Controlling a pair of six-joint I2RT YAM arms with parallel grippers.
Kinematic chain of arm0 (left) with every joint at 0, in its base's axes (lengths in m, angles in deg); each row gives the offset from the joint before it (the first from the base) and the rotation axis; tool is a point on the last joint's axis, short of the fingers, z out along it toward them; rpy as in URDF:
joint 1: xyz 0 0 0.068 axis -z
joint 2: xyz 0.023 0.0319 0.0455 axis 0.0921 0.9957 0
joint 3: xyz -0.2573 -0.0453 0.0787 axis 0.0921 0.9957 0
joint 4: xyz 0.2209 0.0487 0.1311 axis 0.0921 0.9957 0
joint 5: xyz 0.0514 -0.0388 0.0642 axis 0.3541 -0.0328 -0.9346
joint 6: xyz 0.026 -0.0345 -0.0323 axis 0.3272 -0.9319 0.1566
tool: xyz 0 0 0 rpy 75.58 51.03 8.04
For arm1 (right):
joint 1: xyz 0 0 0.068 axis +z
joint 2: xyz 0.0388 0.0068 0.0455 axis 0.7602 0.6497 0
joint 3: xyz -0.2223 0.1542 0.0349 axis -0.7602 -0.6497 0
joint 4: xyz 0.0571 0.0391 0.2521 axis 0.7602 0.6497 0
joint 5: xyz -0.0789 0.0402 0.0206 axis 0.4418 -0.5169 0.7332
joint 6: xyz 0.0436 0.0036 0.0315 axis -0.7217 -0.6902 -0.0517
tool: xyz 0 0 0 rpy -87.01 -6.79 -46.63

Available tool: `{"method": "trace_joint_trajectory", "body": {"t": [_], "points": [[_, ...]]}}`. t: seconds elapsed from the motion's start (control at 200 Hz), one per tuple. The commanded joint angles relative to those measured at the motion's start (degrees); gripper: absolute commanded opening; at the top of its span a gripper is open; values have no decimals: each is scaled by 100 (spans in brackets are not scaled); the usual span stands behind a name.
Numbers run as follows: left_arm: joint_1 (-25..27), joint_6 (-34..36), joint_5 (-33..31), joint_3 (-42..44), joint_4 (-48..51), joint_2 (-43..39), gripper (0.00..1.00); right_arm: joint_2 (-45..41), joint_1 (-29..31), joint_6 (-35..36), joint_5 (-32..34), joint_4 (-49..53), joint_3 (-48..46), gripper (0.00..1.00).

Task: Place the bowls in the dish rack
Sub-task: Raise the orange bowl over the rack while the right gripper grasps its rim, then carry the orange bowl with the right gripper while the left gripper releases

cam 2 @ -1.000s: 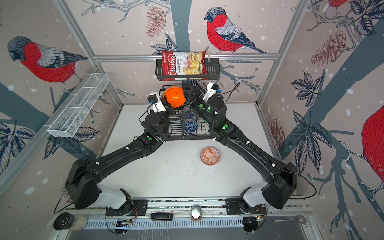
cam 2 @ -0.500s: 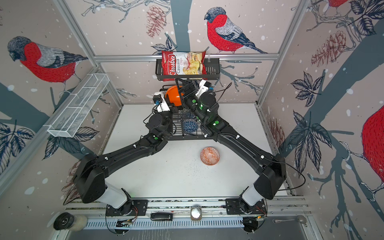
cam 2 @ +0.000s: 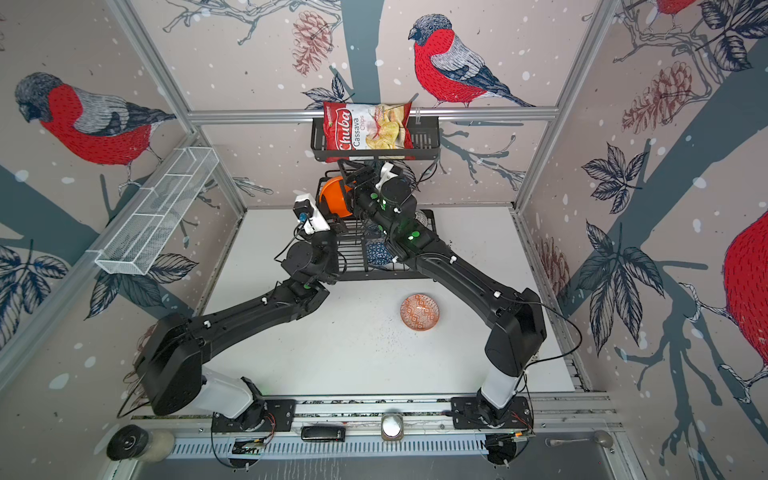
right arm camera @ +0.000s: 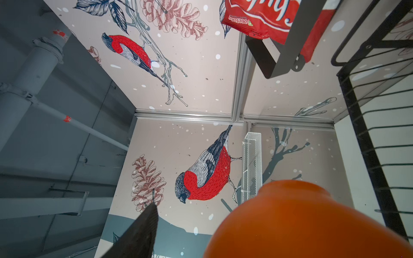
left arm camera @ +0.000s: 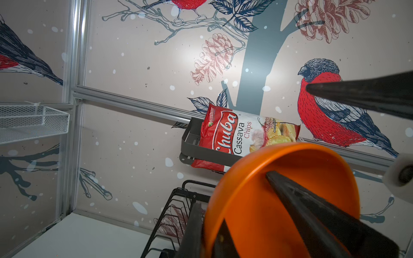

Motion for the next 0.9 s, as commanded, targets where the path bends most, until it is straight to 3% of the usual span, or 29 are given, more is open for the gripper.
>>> {"method": "trace_joint_trajectory", "body": {"t": [0.0, 0.2, 0.32, 0.43, 0.745, 0.895], "points": [[21, 213, 159, 47, -588, -50, 0, 17, 9, -70, 201, -256, 114, 58], [18, 336, 134, 202, -791, -24, 0, -59, 10, -35, 353, -222, 4, 34], [35, 379, 117, 249, -867, -16, 0, -115, 9, -33, 362, -374, -120, 28], [26, 447, 64, 251, -912, 11, 0, -170, 9, -8, 382, -390, -181, 15], [25, 463, 37, 180, -727, -37, 0, -336, 38, -37, 423, -524, -482, 1], [29, 302, 110, 153, -440, -159, 9, -392, 42, -15, 419, -572, -557, 0]]}}
